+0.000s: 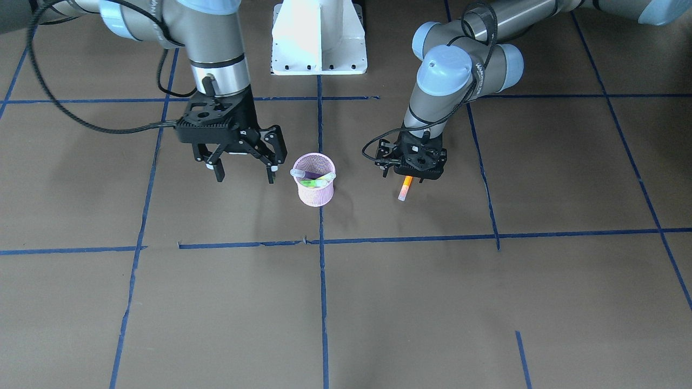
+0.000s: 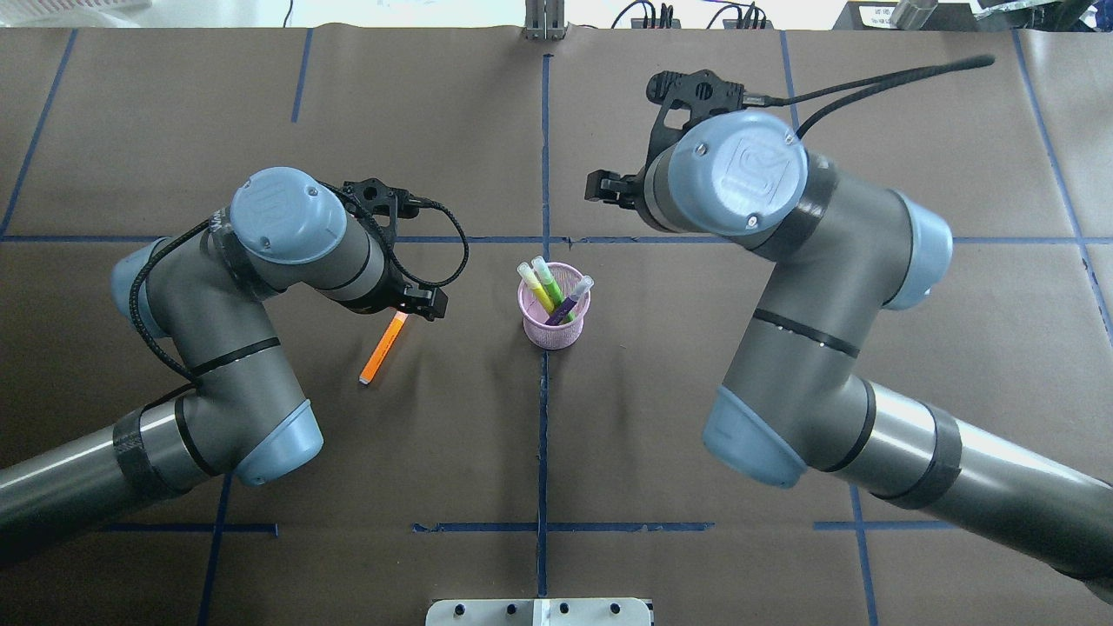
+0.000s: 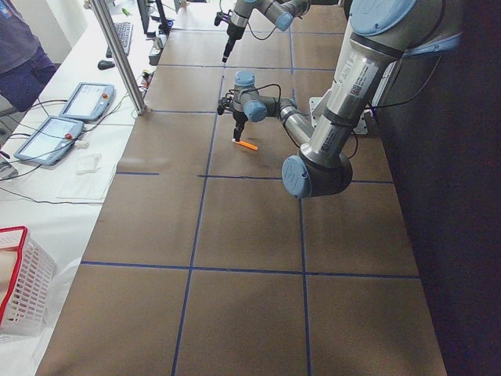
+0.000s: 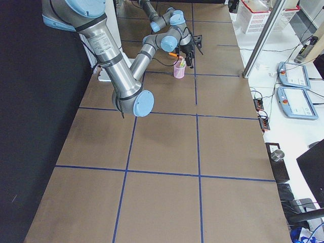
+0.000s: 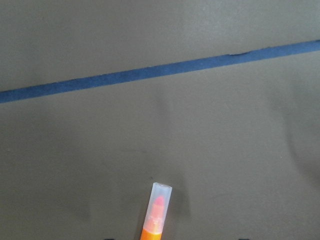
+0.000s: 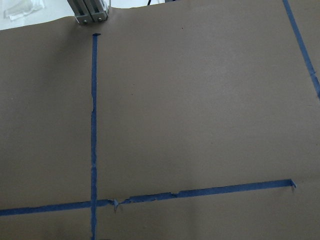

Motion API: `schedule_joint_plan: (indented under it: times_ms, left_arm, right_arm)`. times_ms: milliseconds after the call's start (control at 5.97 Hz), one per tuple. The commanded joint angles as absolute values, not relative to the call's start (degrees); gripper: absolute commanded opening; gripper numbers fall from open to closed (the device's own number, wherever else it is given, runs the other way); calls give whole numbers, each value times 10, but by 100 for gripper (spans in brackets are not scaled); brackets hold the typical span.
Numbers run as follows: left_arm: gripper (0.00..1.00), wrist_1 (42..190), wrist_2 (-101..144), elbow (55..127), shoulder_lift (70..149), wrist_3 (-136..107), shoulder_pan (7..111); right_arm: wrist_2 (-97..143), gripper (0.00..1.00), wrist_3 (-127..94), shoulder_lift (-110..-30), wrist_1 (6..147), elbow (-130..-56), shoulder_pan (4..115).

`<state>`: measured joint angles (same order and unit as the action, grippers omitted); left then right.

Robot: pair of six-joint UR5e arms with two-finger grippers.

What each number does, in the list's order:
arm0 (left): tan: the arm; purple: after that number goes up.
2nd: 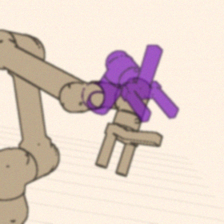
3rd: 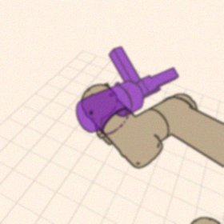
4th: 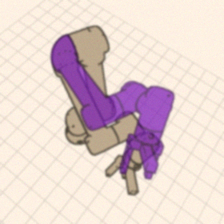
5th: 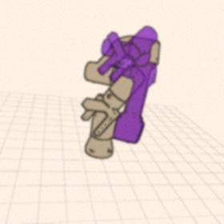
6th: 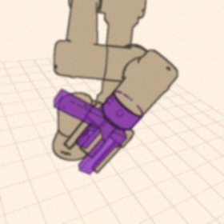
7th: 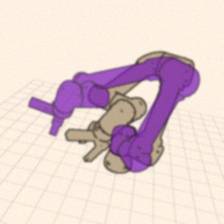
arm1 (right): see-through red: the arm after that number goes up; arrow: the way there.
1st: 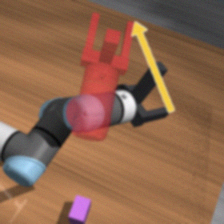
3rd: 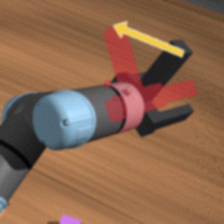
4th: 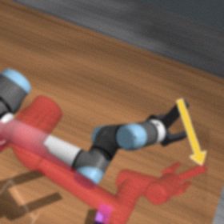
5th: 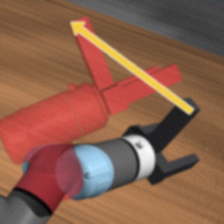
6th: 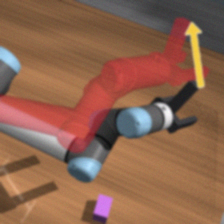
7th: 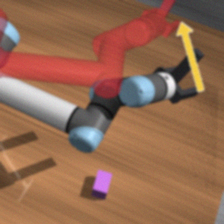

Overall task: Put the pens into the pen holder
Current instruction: 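Withdraw the right gripper from the cup while the left gripper lowers to the orange highlighter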

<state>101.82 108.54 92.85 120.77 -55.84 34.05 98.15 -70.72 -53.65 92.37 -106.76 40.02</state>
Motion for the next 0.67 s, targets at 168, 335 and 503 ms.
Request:
schedule_joint_plan:
  times_ms: [168, 335, 503]
  left_arm:
    - [77, 1020, 1085, 904, 1208, -555, 328]
    - [66, 1020, 1085, 904, 1208, -554, 325]
    - [39, 1019, 1086, 904, 1208, -552, 325]
  right_arm:
    - [993, 100, -700, -541, 925, -1070, 409]
    - [993, 100, -700, -541, 926, -1071, 409]
    - [993, 100, -700, -546, 926, -1077, 409]
